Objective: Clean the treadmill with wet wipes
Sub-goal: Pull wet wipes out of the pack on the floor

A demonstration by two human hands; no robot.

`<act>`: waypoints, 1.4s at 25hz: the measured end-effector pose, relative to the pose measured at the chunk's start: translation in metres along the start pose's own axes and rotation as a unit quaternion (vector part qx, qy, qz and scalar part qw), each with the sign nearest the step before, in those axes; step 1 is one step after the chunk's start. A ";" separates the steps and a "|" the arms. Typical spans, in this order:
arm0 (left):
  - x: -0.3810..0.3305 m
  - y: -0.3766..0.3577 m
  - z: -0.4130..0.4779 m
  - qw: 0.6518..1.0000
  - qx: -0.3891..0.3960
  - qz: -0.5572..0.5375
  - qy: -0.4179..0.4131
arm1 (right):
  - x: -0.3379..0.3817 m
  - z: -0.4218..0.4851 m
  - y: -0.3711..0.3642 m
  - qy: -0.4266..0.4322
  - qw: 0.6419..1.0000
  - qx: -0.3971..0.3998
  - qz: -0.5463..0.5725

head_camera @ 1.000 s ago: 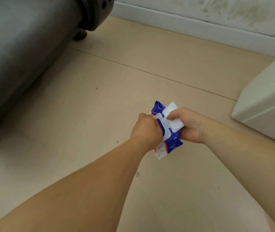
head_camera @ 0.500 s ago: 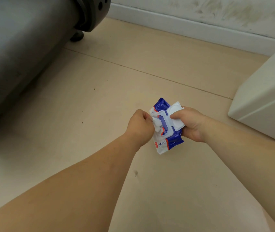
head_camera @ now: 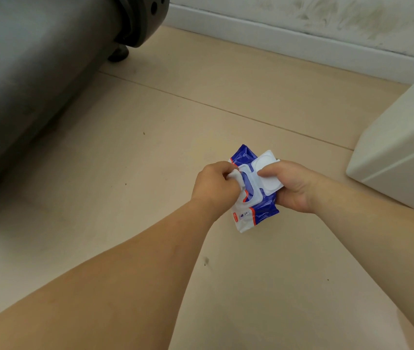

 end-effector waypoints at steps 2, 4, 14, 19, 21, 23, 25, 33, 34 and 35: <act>0.003 -0.001 -0.001 0.998 0.003 -0.046 0.040 | -0.001 0.001 0.002 -0.003 1.000 -0.003 -0.003; 0.007 -0.002 0.000 0.993 0.002 -0.080 0.081 | -0.001 0.000 0.002 -0.002 1.000 -0.003 0.002; 0.013 0.005 -0.002 0.972 -0.007 -0.183 0.144 | -0.007 0.006 0.007 -0.008 1.000 -0.016 0.009; 0.007 0.005 0.000 0.967 -0.015 -0.219 0.133 | -0.008 0.009 0.012 0.004 1.000 -0.024 -0.009; 0.008 0.011 0.002 0.959 -0.054 -0.238 0.147 | -0.012 0.010 0.018 0.002 0.998 -0.042 -0.042; 0.012 0.020 0.002 0.954 -0.108 -0.223 0.166 | -0.017 0.008 0.021 -0.016 0.998 -0.037 -0.046; 0.020 0.024 0.002 0.953 -0.121 -0.192 0.199 | -0.018 0.007 0.027 -0.015 0.997 -0.045 -0.055; 0.029 0.006 -0.013 0.953 0.001 -0.168 0.252 | 0.010 0.004 0.058 0.133 0.848 -0.253 -0.447; 0.029 0.005 -0.012 0.956 0.003 -0.159 0.247 | 0.018 -0.001 0.060 0.166 0.796 -0.293 -0.503; 0.030 0.003 -0.012 0.959 0.008 -0.146 0.241 | 0.025 -0.009 0.055 0.215 0.729 -0.322 -0.565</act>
Point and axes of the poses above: each hand's wrist, its own z-axis towards the middle knuckle, its own y-axis out of the back of the hand, x = y × z, the point moved 7 cm from there along z, towards the middle knuckle, and after that the axes turned 2 degrees about -x, right-handed, at the moved point
